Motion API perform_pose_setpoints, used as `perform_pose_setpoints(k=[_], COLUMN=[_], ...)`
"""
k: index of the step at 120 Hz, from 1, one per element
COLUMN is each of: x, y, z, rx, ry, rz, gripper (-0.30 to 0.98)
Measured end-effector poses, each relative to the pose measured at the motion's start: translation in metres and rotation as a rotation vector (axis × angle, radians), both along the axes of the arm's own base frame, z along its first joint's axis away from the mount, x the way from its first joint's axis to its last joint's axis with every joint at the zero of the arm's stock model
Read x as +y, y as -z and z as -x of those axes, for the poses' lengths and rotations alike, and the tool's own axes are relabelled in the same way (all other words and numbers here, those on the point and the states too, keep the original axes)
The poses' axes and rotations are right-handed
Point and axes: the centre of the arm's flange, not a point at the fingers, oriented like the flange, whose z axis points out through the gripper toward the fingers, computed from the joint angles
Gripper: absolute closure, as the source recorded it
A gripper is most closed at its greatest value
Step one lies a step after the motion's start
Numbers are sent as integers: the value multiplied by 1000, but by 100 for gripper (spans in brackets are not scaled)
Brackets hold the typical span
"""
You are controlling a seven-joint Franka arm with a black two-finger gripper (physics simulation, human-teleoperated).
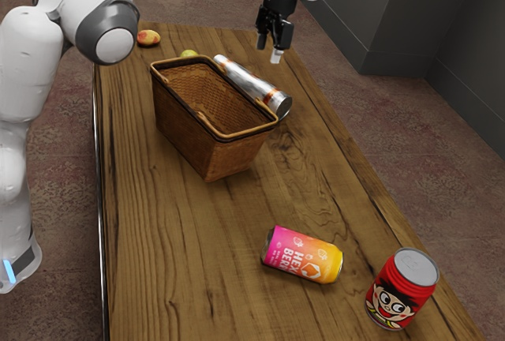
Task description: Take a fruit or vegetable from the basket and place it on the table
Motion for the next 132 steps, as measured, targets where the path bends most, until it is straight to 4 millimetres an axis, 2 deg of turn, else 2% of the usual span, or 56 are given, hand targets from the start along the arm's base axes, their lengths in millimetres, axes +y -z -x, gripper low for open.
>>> perform_pose_setpoints(k=[28,32,39,44,49,56,70,76,80,87,96,102,108,115,122,132], x=[-4,-8,-16,-20,-33,-66,-130,-146,-150,-150,-133,-158,-190,-201,-193,-152], y=[-5,-16,-55,-73,-84,-97,-109,-114,-118,-115,-115,-111,-93,-68,-51,-43], z=[0,4,22,33,36,37,35,48,65,95,110,108,101,93,85,82], rx=[-12,-25,-82,-109,-124,-144,-156,-157,-157,-151,-154,-151,-121,-84,-69,-74], ry=[9,12,16,16,36,88,199,233,248,267,242,293,351,367,348,272], rz=[8,-3,-22,-31,-38,-43,-58,-50,-37,-28,-45,-52,-62,-71,-80,-80], gripper=[0,0,0,0,0,0,0,0,0,0,0,0,0,0,0,0])
